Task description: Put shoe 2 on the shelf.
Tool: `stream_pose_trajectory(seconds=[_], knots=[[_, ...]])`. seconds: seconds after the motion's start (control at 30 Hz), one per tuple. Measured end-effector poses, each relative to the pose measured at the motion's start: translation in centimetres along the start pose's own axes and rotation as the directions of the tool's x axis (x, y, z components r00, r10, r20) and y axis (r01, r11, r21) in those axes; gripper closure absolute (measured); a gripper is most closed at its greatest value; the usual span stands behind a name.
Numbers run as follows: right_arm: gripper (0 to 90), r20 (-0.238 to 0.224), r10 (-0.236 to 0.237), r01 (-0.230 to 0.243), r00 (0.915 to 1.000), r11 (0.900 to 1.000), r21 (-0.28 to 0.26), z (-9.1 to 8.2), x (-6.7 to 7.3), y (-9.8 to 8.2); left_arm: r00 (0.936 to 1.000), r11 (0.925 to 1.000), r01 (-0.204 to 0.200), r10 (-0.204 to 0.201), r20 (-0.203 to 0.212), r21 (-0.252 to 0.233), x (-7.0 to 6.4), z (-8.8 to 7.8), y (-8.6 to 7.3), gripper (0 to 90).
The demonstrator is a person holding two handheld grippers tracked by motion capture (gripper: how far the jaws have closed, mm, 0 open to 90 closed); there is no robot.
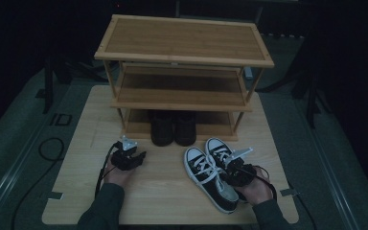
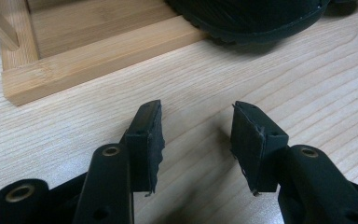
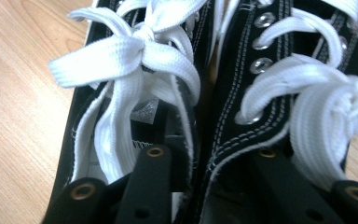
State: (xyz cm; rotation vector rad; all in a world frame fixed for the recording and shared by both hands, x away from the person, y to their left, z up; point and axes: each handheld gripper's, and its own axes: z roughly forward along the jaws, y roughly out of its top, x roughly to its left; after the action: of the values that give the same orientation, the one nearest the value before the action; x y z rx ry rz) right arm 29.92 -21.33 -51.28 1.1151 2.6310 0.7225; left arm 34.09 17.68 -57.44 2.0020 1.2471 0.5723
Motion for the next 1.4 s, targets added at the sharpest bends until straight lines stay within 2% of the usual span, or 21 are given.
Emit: stream_pose_trajectory(seconds=[0.1,0.37,0.47,0.77,0.83,0.97,1.27,1.4], knots=[[82.5,-0.011,0.0,0.0,0.9999,1.0,-0.002,0.0,-0.3,-0.1,1.0,1.0,-0.001,0.001,0.0,0.0,0.0,0.0,0.0,54.0],[84.6,-0.038,-0.064,0.064,0.9972,0.998,-0.002,-0.1,-1.1,-0.1,1.0,1.0,-0.001,0.001,0.001,0.0,0.0,0.0,0.0,53.9],[84.9,-0.043,-0.098,0.097,0.9943,0.995,-0.01,-0.2,-1.3,-0.1,1.0,1.0,-0.001,0.001,0.001,0.0,0.0,0.0,0.0,53.9],[85.5,-0.058,-0.151,0.149,0.9869,0.988,-0.028,-0.4,-1.8,-0.1,1.0,1.0,-0.001,0.001,0.001,0.001,0.0,0.0,0.0,53.9],[85.8,-0.056,-0.177,0.176,0.9826,0.984,-0.019,-0.6,-1.8,0.0,1.0,1.0,-0.001,0.001,0.001,0.0,0.0,0.0,0.0,53.9],[85.7,-0.068,-0.181,0.18,0.9812,0.984,-0.014,-0.8,-2.0,0.1,1.0,1.0,-0.001,0.001,0.001,0.001,0.0,0.0,0.0,53.9],[85.8,-0.081,-0.206,0.204,0.9753,0.979,-0.028,-2.0,-2.5,0.4,1.0,1.0,-0.001,0.001,0.001,0.002,0.0,0.0,0.0,53.8],[85.8,-0.074,-0.244,0.241,0.9669,0.969,-0.047,-3.1,-2.4,0.9,1.0,1.0,-0.001,0.001,0.001,0.002,0.0,0.0,0.0,53.8]])
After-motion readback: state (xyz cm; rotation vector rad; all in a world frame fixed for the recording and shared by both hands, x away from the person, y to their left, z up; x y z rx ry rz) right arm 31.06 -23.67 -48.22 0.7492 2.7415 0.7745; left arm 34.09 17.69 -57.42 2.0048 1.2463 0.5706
